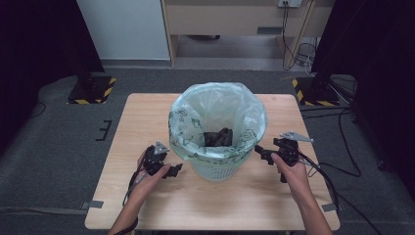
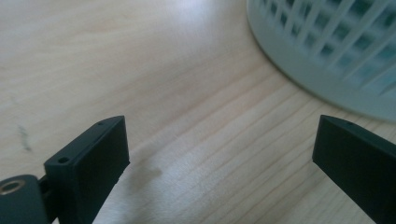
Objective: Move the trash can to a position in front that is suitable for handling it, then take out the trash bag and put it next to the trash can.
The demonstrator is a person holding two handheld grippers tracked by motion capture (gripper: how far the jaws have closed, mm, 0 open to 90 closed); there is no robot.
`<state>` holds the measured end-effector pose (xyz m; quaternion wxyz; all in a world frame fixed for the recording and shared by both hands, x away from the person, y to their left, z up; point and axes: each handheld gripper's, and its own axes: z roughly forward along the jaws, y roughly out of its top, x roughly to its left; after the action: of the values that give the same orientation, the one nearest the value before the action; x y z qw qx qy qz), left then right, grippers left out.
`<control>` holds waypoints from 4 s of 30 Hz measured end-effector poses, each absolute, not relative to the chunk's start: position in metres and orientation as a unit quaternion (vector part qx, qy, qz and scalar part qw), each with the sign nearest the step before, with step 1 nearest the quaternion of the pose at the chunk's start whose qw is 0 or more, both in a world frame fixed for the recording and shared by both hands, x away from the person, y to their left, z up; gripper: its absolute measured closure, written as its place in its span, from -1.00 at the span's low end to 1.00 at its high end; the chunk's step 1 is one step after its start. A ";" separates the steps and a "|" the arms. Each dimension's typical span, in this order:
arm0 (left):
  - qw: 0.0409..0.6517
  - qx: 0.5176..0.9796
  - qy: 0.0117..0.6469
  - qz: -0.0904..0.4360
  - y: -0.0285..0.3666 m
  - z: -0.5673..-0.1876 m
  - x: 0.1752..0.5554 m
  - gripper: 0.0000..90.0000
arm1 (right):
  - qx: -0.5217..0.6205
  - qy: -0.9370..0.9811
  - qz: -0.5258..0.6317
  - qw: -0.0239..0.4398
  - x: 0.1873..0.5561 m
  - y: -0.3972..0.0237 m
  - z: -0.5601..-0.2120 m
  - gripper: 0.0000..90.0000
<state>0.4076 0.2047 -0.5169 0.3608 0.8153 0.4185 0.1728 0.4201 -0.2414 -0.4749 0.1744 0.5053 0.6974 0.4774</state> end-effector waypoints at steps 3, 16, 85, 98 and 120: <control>0.370 0.811 0.420 0.170 0.209 -0.505 0.407 -0.92 | 0.502 0.695 0.486 0.169 0.421 -0.251 -0.468 -0.78; 0.407 0.811 0.371 0.195 0.226 -0.443 0.406 -0.90 | 0.497 0.683 0.526 0.102 0.426 -0.268 -0.434 -0.61; 0.473 0.815 0.261 0.210 0.234 -0.371 0.369 -0.93 | 0.450 0.704 0.534 0.126 0.439 -0.210 -0.294 -0.03; 0.491 0.809 0.254 0.201 0.237 -0.372 0.365 -0.93 | 0.476 0.704 0.513 0.121 0.442 -0.204 -0.296 0.90; 0.542 0.791 0.208 0.194 0.217 -0.338 0.349 -0.94 | 0.488 0.647 0.579 0.085 0.440 -0.188 -0.256 1.00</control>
<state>0.3489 0.2168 -0.3379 0.5417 0.7911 0.2078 0.1938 0.4398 -0.1879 -0.2560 0.0852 0.4885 0.6472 0.5790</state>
